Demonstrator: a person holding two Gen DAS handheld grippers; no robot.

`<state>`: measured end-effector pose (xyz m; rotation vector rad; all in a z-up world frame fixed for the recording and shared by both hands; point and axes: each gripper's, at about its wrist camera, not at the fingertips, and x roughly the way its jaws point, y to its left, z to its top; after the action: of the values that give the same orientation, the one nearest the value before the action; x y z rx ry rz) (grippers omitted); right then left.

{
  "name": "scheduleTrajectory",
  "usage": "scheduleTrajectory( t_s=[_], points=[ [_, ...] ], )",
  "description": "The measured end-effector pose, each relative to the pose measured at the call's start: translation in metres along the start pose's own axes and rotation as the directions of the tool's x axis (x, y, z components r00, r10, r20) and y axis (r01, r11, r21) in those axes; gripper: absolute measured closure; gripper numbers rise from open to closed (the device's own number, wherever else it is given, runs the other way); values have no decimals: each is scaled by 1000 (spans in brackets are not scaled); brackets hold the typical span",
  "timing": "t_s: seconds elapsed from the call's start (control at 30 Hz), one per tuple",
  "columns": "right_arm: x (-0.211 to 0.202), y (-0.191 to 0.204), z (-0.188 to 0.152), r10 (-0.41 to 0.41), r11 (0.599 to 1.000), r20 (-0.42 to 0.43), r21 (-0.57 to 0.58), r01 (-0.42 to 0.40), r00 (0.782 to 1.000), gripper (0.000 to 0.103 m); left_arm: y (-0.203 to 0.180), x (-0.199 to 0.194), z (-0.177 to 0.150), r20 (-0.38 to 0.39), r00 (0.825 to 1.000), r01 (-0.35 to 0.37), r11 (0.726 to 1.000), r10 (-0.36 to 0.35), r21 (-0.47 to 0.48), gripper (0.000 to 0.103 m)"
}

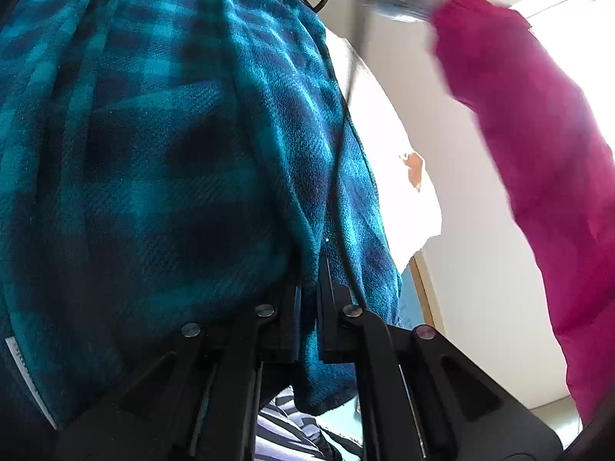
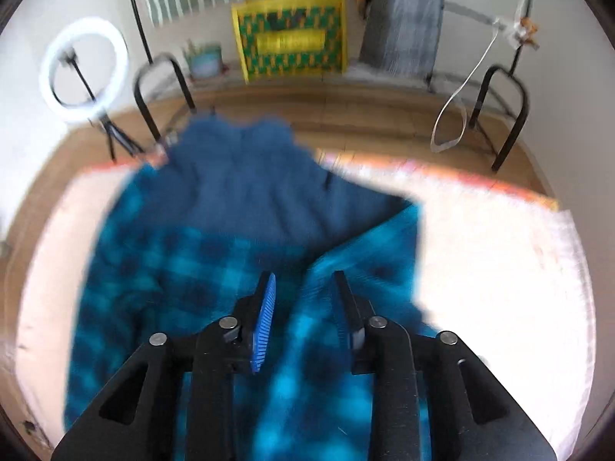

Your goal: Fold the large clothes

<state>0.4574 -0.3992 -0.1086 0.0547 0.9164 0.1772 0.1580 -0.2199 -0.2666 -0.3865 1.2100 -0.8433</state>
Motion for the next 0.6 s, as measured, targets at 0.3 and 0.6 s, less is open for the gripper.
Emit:
scheduleTrajectory(
  t_s=[0.3,0.6],
  points=[
    [-175,-68,-74,99,992,155,64,-110,983,74,3,-1,-3,-39,999,11,1000,-11,-9,87],
    [-248,-85,-237,201,965,111,147,-216,973,74,-6,-3,-13,-38,999,-22,1000,23,7,87]
  ],
)
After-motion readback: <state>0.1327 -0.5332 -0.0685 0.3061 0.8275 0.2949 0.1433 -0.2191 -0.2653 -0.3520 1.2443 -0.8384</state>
